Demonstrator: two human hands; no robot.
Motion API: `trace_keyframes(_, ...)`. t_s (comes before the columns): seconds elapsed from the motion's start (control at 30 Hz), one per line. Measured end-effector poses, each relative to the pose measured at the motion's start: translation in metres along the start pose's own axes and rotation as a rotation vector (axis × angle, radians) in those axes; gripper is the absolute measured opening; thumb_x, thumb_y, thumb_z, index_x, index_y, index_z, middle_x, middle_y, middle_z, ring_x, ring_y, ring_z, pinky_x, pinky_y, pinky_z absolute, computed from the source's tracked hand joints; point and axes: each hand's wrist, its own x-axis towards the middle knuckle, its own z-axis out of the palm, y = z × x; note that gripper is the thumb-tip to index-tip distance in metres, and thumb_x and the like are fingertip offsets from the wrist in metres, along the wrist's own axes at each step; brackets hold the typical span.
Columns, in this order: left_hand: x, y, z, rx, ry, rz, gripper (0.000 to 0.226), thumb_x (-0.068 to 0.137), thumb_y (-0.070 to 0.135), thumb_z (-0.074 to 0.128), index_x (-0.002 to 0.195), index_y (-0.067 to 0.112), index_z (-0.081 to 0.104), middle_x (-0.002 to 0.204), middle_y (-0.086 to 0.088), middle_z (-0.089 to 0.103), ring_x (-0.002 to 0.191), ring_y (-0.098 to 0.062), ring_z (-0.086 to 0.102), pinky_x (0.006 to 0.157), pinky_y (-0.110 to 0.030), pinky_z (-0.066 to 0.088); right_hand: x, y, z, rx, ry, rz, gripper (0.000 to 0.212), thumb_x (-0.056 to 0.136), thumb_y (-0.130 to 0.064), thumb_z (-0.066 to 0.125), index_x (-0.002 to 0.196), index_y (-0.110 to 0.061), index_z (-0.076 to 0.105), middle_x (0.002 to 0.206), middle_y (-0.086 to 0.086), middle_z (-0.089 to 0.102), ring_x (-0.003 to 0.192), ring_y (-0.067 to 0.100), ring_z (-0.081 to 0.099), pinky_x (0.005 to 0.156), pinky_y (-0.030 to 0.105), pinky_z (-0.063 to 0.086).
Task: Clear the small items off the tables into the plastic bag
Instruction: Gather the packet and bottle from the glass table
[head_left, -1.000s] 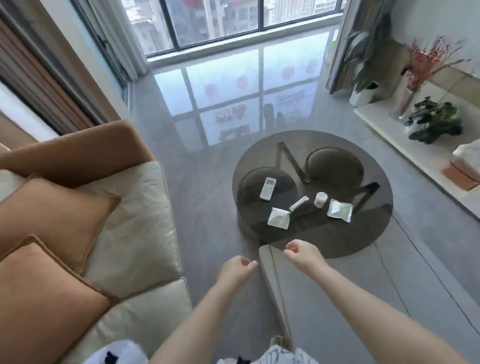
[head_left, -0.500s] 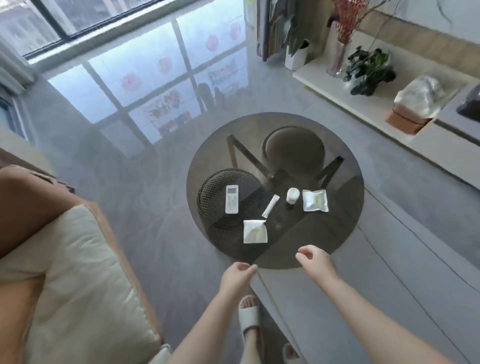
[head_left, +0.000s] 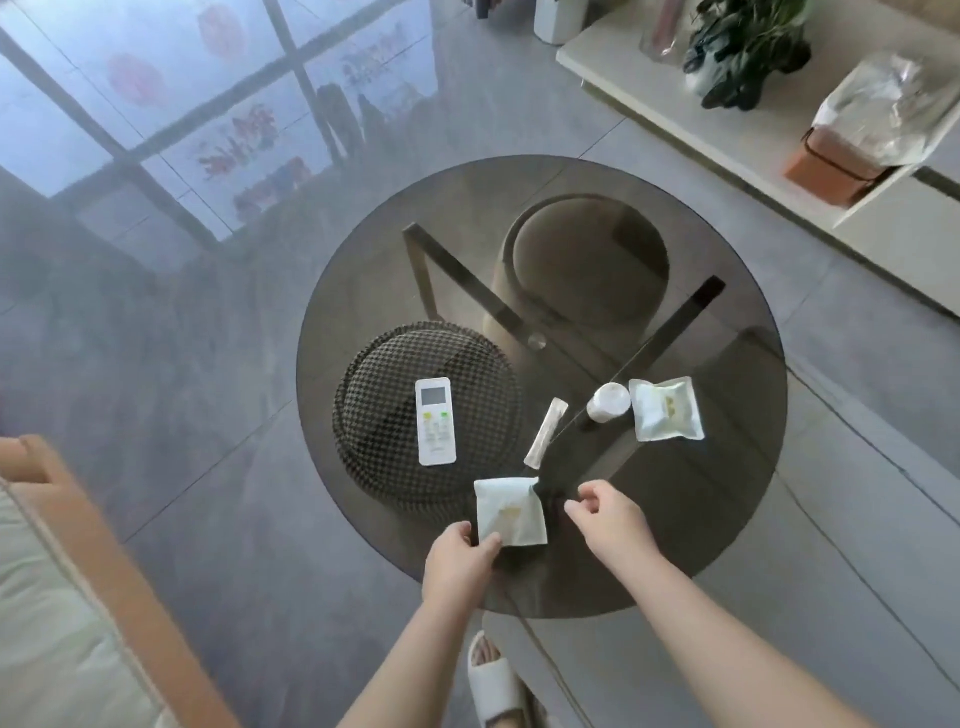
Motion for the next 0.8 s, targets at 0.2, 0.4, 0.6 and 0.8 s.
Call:
trace_keyframes(0.2,0.050,0.009,0.029,0.067,0.084,-0.037,0.079,0.077,0.043,0.068,0.143,0.016,0.034,0.132,-0.004,0.048,0.121,-0.022,0.049,0.091,-0.038,0.047,0.065,-0.017,0.022,-0.125,0.012,-0.017,0.050,0.091,-0.039,0.054,0.132,-0.013,0.046,0.124,0.004,0.057,0.117,0.023,0.052,0.092,0.034,0.044)
trace_keyframes(0.4,0.072,0.019,0.044,0.130,0.196,-0.118,0.083,0.073,0.046,0.074,0.138,0.016,0.033,0.133,-0.005,0.046,0.125,-0.025,0.044,0.094,-0.041,0.043,0.102,-0.038,0.036,-0.147,0.130,-0.009,0.046,0.089,-0.045,0.056,0.117,-0.009,0.050,0.117,0.007,0.059,0.109,0.027,0.056,0.080,0.037,0.046)
trace_keyframes(0.6,0.084,0.018,0.051,0.113,0.157,-0.131,0.066,0.071,0.049,0.074,0.119,0.018,0.042,0.122,-0.003,0.051,0.116,-0.024,0.050,0.091,-0.041,0.047,0.124,-0.048,0.048,-0.211,0.230,0.045,0.046,0.087,-0.041,0.062,0.112,-0.006,0.046,0.116,0.012,0.057,0.108,0.031,0.057,0.081,0.040,0.047)
trace_keyframes(0.8,0.084,0.018,0.055,0.108,0.161,-0.145,0.059,0.070,0.053,0.074,0.108,0.017,0.047,0.115,-0.001,0.052,0.113,-0.021,0.048,0.085,-0.040,0.048,0.122,-0.043,0.046,-0.309,0.217,-0.034,0.019,0.090,-0.013,0.045,0.107,-0.006,0.049,0.113,0.012,0.054,0.105,0.033,0.055,0.075,0.035,0.042)
